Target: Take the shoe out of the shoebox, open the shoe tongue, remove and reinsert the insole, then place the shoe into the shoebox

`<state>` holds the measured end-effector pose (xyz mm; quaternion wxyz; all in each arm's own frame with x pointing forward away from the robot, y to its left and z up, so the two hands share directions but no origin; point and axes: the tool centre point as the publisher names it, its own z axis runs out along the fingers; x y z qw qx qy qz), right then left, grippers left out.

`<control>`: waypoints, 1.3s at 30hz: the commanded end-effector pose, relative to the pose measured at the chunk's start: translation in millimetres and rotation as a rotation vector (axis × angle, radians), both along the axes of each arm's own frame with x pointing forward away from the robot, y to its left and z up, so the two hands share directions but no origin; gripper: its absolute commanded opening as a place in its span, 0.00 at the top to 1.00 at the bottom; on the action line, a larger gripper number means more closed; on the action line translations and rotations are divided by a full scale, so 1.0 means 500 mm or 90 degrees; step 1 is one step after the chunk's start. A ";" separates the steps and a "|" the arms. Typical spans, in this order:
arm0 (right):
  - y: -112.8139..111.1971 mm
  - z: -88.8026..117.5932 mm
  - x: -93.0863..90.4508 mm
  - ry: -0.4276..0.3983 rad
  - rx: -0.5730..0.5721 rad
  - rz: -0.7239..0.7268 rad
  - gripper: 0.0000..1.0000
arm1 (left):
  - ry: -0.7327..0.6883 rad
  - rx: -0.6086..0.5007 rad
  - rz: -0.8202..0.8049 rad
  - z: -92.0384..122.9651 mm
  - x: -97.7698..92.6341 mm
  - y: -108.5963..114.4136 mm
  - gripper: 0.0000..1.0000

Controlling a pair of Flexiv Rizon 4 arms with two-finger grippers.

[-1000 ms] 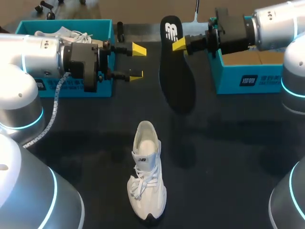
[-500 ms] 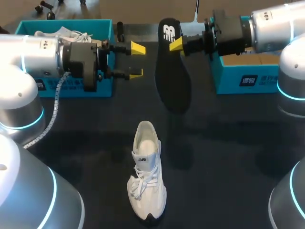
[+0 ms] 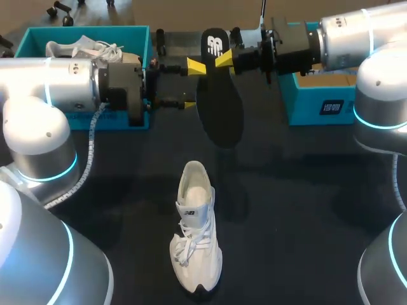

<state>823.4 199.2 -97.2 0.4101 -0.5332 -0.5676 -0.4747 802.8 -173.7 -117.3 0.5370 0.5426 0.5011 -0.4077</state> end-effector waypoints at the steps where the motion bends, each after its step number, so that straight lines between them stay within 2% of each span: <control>1: 0.002 0.001 0.000 0.001 -0.002 -0.001 1.00 | -0.001 0.001 0.001 -0.001 0.000 -0.002 0.00; 14: 0.002 0.001 0.000 0.001 -0.002 -0.001 1.00 | 0.010 -0.019 0.015 -0.015 -0.002 -0.031 0.00; 15: 0.002 0.001 0.000 0.001 -0.002 -0.001 1.00 | 0.009 -0.020 0.015 -0.015 -0.001 -0.034 0.03; 18: 0.002 0.001 0.000 0.001 -0.002 -0.001 1.00 | 0.006 -0.021 0.012 -0.015 0.001 -0.043 0.19; 20: 0.002 0.001 0.000 0.001 -0.002 -0.001 1.00 | 0.004 -0.021 0.012 -0.014 0.004 -0.048 0.25; 22: 0.002 0.001 0.000 0.001 -0.002 -0.001 1.00 | 0.002 -0.019 0.013 -0.013 0.007 -0.052 0.24; 27: 0.002 0.001 0.000 0.001 -0.002 -0.001 1.00 | -0.002 -0.021 0.011 -0.006 0.010 -0.058 0.30; 29: 0.002 0.001 0.000 0.001 -0.002 -0.001 1.00 | -0.003 -0.023 0.010 -0.002 0.009 -0.060 0.38; 30: 0.002 0.001 0.000 0.001 -0.002 -0.001 1.00 | -0.004 -0.023 0.010 0.000 0.008 -0.061 0.48; 32: 0.002 0.001 0.000 0.001 -0.002 -0.001 1.00 | -0.006 -0.023 0.008 0.005 0.006 -0.062 0.56; 39: 0.002 0.001 0.000 0.001 -0.002 -0.001 1.00 | -0.009 -0.014 0.012 0.004 0.000 -0.048 0.59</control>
